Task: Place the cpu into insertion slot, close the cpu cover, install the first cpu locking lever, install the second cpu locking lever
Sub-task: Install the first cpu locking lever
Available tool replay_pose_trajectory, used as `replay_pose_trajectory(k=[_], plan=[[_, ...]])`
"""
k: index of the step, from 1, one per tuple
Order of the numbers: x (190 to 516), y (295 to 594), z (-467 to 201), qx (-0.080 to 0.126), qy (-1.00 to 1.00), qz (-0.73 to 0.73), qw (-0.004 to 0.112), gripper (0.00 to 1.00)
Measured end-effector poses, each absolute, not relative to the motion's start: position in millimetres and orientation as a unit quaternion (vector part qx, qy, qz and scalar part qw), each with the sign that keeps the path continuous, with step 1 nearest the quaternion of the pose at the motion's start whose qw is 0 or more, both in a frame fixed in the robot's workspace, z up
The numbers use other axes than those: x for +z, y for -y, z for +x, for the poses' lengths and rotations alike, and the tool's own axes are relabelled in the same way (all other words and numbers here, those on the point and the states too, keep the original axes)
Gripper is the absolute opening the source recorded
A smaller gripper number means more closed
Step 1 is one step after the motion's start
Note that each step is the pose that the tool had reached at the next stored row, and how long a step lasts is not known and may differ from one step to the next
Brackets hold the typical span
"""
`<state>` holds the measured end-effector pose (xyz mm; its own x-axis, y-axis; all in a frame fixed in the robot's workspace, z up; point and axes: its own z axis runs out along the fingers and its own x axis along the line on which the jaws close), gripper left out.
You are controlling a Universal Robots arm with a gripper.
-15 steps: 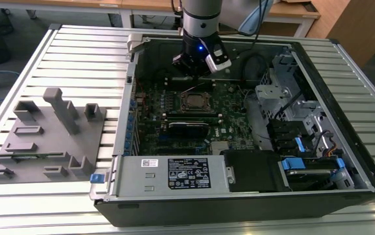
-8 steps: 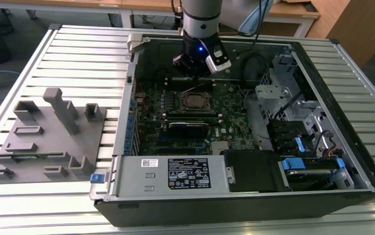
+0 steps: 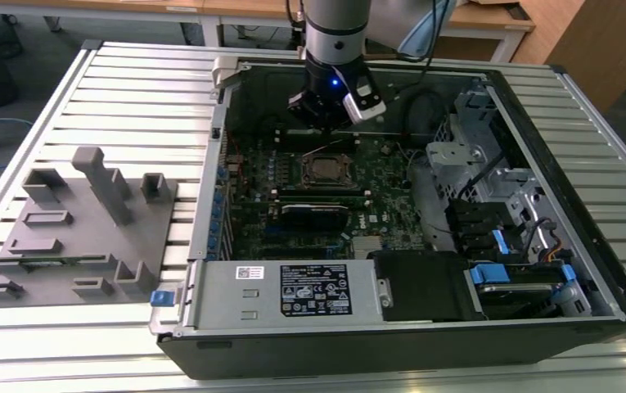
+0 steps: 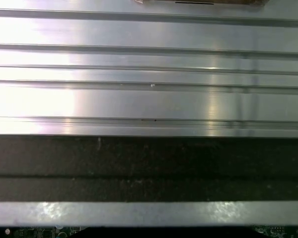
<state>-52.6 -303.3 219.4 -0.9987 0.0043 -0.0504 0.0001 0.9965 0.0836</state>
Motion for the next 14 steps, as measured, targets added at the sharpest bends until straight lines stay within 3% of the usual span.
replay_pose_trajectory(k=[14], plan=[[218.4, 303.5, -52.5, 0.042, -0.999, 0.001, 0.025, 0.11]])
